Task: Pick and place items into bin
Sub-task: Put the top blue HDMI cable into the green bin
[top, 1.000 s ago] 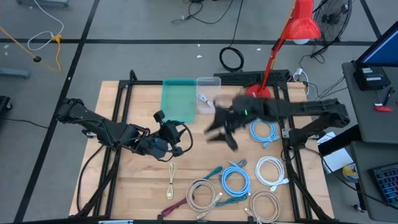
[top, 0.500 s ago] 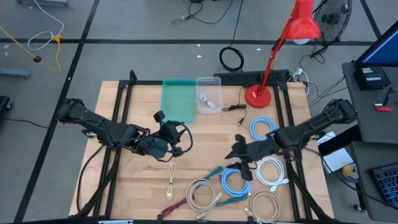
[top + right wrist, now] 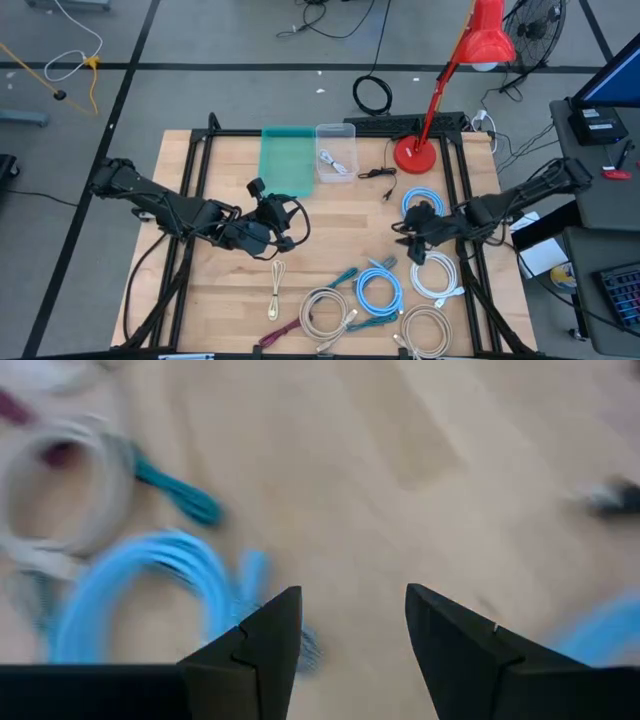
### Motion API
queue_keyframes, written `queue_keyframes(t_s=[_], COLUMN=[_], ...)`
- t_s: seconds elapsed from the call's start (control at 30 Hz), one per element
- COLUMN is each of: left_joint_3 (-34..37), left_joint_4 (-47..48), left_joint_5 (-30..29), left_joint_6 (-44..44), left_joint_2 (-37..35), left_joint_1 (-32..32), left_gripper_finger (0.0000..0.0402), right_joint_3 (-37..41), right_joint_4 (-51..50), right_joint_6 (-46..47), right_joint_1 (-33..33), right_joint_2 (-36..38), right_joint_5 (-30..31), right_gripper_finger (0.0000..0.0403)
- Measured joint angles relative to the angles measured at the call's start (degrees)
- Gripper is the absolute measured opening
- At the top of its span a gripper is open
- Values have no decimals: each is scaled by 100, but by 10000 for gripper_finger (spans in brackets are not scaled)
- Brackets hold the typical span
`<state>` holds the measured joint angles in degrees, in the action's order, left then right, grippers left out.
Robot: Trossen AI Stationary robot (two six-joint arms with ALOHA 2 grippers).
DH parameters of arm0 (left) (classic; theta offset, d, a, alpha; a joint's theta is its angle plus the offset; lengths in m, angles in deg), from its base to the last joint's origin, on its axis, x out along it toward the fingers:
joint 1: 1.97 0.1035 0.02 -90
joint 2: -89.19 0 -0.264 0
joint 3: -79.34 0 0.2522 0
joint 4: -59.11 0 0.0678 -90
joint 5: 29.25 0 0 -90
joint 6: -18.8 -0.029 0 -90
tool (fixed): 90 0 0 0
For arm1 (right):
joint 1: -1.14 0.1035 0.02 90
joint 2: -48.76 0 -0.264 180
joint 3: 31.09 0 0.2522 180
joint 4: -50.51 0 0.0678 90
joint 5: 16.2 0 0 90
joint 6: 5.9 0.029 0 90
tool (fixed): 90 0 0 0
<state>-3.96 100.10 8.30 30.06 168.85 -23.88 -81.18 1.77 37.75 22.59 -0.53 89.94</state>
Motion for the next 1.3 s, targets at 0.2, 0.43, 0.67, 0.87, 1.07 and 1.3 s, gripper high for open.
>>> queue_keyframes(t_s=[0.2, 0.43, 0.67, 0.87, 1.07, 1.3], left_joint_3=[0, 0, 0, 0, 0, 0], left_joint_4=[0, -4, -4, -4, -35, -46], left_joint_5=[0, 0, 0, 0, 0, 0], left_joint_6=[2, 4, 4, 7, 2, -22], left_joint_2=[0, 0, 0, 0, 0, 0], left_joint_1=[-1, 1, 1, 1, 1, 1], left_gripper_finger=[113, 113, 113, 113, 113, 113], right_joint_3=[290, 617, 786, 1043, 1329, 1416], right_joint_4=[-1096, -1274, -1417, -1294, -1040, -747], right_joint_6=[228, 81, 66, 83, 105, 47], right_joint_1=[-159, -414, -650, -841, -1068, -1236], right_joint_2=[242, 21, -230, -368, -463, -471], right_joint_5=[376, 447, 453, 168, 181, 101], right_gripper_finger=[171, 191, 229, 251, 266, 255])
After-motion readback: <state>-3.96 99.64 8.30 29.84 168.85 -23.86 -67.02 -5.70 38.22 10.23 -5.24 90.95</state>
